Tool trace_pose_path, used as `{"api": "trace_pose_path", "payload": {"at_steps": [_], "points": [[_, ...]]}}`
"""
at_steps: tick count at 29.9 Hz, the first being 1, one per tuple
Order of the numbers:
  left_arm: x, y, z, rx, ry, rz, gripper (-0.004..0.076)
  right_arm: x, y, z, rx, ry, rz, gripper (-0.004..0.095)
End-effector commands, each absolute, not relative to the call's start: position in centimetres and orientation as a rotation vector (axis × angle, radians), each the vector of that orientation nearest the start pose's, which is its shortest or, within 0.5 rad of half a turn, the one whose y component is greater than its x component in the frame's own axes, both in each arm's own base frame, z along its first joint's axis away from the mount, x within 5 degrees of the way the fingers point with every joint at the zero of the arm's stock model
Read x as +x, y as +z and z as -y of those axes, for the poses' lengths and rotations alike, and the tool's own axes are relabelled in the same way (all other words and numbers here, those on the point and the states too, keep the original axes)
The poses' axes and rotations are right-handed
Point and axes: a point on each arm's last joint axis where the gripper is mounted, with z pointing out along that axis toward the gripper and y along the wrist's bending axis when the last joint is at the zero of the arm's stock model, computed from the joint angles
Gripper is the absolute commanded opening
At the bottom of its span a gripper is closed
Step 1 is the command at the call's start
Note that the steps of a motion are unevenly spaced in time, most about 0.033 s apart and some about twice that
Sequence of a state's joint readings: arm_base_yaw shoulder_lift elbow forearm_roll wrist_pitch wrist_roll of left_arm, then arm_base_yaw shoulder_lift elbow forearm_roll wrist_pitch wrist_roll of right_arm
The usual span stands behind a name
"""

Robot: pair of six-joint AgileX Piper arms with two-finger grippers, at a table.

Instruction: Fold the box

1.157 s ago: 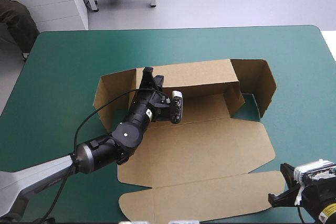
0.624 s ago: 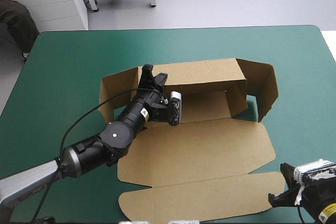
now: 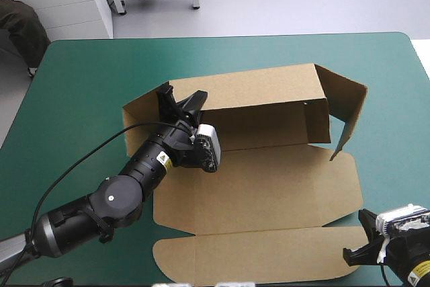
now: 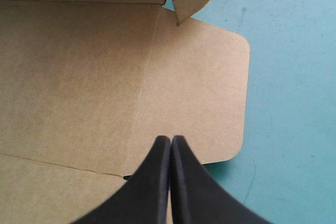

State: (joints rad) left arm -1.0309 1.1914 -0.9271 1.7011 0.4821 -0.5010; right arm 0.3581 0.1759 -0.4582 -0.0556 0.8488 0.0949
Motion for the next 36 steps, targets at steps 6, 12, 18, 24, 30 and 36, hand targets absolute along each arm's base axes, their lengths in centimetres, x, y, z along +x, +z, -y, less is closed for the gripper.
{"api": "trace_pose_path", "payload": {"at_steps": [6,12,18,24,30,36], "points": [[17.6,36.5,21.7,1.38,0.535,-1.025,-0.001,3.7,29.2,-1.0,-0.273,0.233,-1.96,-0.0019],[18.6,34.5,22.9,1.438,0.593,-1.038,-0.001,3.7,29.2,-1.0,-0.273,0.233,-1.96,-0.0019],[20.3,31.7,24.5,1.515,0.74,-1.027,-0.001,3.7,29.2,-1.0,-0.273,0.233,-1.96,-0.0018],[21.4,29.6,25.0,1.532,0.84,-1.078,-0.001,3.7,29.2,-1.0,-0.273,0.233,-1.96,-0.0018],[21.5,29.6,24.9,1.521,0.865,-1.086,-0.001,3.7,29.2,-1.0,-0.273,0.233,-1.96,-0.0018],[21.2,30.4,24.6,1.493,0.844,-1.086,-0.001,3.7,29.2,-1.0,-0.273,0.233,-1.96,-0.0018]]}}
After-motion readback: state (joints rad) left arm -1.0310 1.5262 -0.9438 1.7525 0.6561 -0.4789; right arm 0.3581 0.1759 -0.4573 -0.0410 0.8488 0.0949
